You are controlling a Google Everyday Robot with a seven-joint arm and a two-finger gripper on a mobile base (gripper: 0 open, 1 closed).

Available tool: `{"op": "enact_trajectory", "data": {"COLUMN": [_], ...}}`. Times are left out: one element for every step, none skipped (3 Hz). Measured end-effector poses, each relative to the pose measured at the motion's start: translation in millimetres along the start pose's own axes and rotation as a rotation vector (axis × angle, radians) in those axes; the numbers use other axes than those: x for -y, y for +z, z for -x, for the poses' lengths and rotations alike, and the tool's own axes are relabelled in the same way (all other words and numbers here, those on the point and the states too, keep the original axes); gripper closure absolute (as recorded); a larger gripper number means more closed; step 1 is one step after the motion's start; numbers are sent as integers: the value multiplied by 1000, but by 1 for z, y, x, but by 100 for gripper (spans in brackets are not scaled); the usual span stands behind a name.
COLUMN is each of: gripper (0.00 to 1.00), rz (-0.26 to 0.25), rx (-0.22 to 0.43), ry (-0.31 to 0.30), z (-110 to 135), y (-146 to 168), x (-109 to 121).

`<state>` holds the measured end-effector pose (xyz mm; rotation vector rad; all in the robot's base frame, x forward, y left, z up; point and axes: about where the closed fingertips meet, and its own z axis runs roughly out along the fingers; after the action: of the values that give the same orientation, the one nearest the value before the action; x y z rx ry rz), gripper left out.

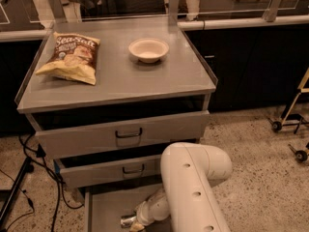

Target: Pick redbull can from bottom drawer and place on counter

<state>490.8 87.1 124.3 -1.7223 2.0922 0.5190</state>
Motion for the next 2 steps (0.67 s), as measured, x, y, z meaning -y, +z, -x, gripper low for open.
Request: {"op": "enact_trajectory", "data": {"gripper": [66,89], "rz": [0,0], "rx": [0,0], "ry": [0,0], "z": [0,0], "y": [0,0], "x": [0,0]}}
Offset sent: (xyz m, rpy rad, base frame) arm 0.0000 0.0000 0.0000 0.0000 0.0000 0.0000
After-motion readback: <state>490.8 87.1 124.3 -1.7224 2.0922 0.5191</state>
